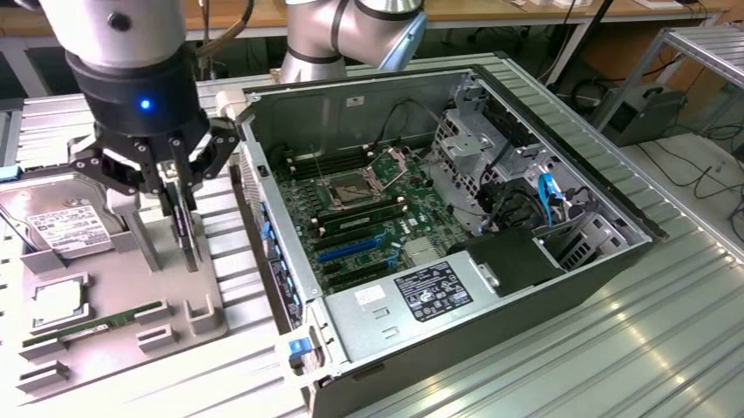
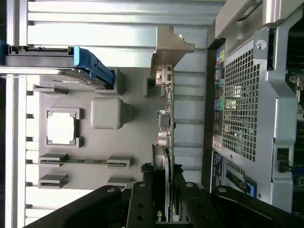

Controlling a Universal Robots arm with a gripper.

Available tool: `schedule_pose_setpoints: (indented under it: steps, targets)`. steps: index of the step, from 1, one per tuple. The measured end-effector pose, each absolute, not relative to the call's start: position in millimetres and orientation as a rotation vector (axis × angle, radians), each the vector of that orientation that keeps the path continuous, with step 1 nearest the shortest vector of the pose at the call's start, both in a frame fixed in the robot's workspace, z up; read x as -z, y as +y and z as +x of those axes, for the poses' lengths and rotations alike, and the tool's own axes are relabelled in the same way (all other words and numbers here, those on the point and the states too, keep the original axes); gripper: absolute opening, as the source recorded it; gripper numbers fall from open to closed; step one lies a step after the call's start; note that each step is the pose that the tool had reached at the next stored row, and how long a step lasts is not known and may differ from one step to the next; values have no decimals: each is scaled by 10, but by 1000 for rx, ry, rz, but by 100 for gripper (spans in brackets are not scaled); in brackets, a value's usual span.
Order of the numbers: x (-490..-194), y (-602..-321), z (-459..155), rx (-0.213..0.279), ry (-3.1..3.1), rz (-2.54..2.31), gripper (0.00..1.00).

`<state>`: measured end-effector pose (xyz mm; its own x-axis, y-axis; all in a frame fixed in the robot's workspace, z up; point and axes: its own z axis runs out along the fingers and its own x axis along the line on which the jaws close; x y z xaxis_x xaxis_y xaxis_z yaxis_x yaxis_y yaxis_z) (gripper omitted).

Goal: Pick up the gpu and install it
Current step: 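Pick up the gpu and move the gpu toward the slot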

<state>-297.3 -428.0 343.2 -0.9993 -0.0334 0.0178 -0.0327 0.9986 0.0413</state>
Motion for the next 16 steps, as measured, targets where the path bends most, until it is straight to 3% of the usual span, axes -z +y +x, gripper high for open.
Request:
schedule_pose_setpoints:
  steps: [13,16]
  targets:
    - [-4165,-4424,-2274,69,-3104,51,27]
    - [-4198,-4438,-2142,69,-3102,51,27]
